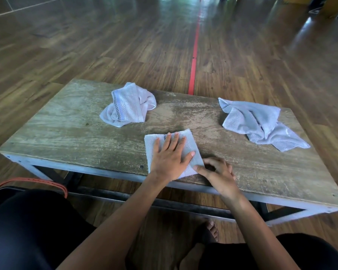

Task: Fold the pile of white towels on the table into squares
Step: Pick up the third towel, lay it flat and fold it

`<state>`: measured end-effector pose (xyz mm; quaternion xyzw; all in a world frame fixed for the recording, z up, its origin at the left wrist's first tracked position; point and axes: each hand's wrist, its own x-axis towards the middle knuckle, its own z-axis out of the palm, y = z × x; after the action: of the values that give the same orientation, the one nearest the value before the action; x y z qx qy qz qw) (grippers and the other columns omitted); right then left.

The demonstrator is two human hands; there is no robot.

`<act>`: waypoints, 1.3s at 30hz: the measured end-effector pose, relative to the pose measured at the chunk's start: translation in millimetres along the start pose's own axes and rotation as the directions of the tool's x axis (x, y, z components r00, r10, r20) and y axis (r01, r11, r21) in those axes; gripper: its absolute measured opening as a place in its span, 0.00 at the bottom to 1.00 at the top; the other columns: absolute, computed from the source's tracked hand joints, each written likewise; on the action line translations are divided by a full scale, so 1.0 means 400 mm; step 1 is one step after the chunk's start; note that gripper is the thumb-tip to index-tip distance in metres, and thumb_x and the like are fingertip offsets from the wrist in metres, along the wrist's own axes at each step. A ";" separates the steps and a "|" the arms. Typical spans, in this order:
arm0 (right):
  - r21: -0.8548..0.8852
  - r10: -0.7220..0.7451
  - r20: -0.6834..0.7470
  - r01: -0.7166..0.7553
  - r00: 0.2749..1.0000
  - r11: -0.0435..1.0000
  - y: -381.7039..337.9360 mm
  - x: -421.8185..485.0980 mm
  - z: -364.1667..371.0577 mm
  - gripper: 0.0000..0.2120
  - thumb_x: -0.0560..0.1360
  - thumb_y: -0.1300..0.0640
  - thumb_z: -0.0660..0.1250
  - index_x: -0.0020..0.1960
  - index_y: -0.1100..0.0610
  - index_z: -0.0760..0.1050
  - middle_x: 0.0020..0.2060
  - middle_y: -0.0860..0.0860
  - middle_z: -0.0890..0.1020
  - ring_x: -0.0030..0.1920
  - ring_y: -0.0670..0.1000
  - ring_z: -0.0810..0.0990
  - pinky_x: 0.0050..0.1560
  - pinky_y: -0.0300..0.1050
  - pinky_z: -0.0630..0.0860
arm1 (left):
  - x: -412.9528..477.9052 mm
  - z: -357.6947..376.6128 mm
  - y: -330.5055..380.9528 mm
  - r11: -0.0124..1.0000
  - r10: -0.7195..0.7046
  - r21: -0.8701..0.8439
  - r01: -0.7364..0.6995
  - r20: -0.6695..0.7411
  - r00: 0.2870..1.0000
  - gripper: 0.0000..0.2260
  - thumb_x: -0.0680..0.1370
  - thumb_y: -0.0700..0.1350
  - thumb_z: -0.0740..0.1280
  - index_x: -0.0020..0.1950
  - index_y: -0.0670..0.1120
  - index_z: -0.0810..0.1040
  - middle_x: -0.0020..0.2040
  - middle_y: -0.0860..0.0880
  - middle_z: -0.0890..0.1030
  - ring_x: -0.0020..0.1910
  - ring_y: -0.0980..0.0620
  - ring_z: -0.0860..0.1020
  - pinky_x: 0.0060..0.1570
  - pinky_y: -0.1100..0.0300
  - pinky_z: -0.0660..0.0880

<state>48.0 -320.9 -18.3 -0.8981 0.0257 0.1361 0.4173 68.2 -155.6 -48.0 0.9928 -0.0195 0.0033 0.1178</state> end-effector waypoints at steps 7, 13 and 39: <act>-0.079 -0.068 0.059 0.072 0.996 0.994 0.013 -0.008 -0.014 0.10 0.68 0.37 0.69 0.48 0.37 0.76 0.60 0.41 0.66 0.65 0.46 0.56 0.63 0.47 0.49 | 0.002 -0.008 0.001 1.000 -0.002 -0.001 0.002 0.021 1.000 0.30 0.79 0.64 0.42 0.78 0.52 0.46 0.79 0.51 0.45 0.77 0.51 0.40 0.73 0.44 0.36; -0.199 -0.128 0.097 0.146 0.987 0.969 0.029 -0.010 -0.012 0.08 0.68 0.34 0.68 0.42 0.35 0.73 0.58 0.41 0.63 0.59 0.42 0.53 0.60 0.44 0.48 | 0.006 -0.004 -0.006 1.000 0.014 0.016 -0.015 0.027 1.000 0.31 0.78 0.65 0.42 0.78 0.52 0.47 0.79 0.52 0.45 0.77 0.52 0.41 0.73 0.44 0.38; -0.195 -0.093 0.093 0.110 0.991 0.975 0.039 0.009 -0.010 0.19 0.68 0.34 0.68 0.43 0.50 0.80 0.56 0.43 0.64 0.57 0.43 0.53 0.59 0.43 0.50 | 0.011 -0.007 -0.011 0.999 0.033 0.031 -0.034 0.035 0.999 0.30 0.79 0.64 0.43 0.78 0.52 0.47 0.79 0.52 0.45 0.77 0.52 0.41 0.74 0.45 0.37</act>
<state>50.0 -333.7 -28.3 -0.9291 -0.0514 0.1538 0.3323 72.9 -150.8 -46.3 0.9940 -0.0383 -0.0116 0.1017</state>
